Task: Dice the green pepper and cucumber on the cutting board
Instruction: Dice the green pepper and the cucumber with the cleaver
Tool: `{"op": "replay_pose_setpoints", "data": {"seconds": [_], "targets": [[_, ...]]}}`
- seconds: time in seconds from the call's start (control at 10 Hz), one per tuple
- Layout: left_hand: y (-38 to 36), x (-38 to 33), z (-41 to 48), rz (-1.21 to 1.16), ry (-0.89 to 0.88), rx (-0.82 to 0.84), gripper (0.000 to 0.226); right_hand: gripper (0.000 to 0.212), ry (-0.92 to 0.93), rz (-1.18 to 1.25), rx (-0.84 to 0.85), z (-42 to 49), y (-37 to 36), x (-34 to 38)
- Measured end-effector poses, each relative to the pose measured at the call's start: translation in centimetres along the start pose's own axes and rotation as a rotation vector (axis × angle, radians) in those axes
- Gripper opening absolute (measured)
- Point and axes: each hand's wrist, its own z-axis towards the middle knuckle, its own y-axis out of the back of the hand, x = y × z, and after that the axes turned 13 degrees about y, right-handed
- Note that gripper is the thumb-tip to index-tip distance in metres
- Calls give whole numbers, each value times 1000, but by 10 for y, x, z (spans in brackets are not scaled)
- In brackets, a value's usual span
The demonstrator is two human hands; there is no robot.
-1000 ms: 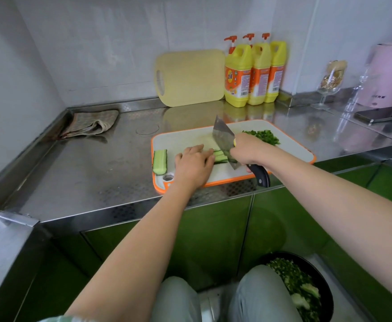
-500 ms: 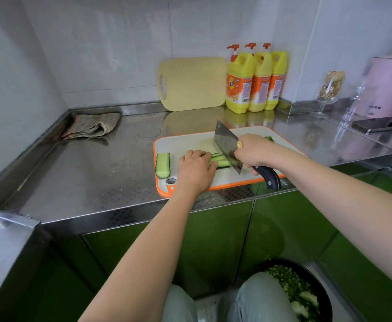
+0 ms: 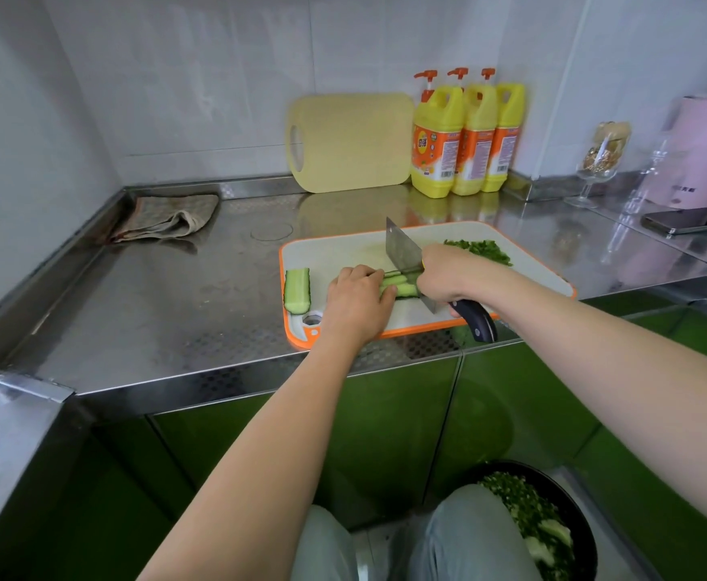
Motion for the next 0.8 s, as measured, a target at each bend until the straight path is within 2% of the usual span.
{"op": "replay_pose_setpoints", "data": {"seconds": [0.1,0.2,0.3,0.6,0.7,0.8], "targets": [[1,0,-1,16,-6,-2,47,10,15,115,-132,3,-7,-11],[2,0,0,29,-2,2,48,12,18,214,-187,2,-7,-23],[1,-1,-1,32,-3,3,48,9,11,289,-179,-2,2,-23],[1,-1,0,24,5,8,48,16,25,118,21,-3,9,-3],[1,-1,0,20,5,8,48,16,10,73,40,0,8,2],[0,0,-1,21,3,4,48,13,28,89,-34,6,-2,-3]]}}
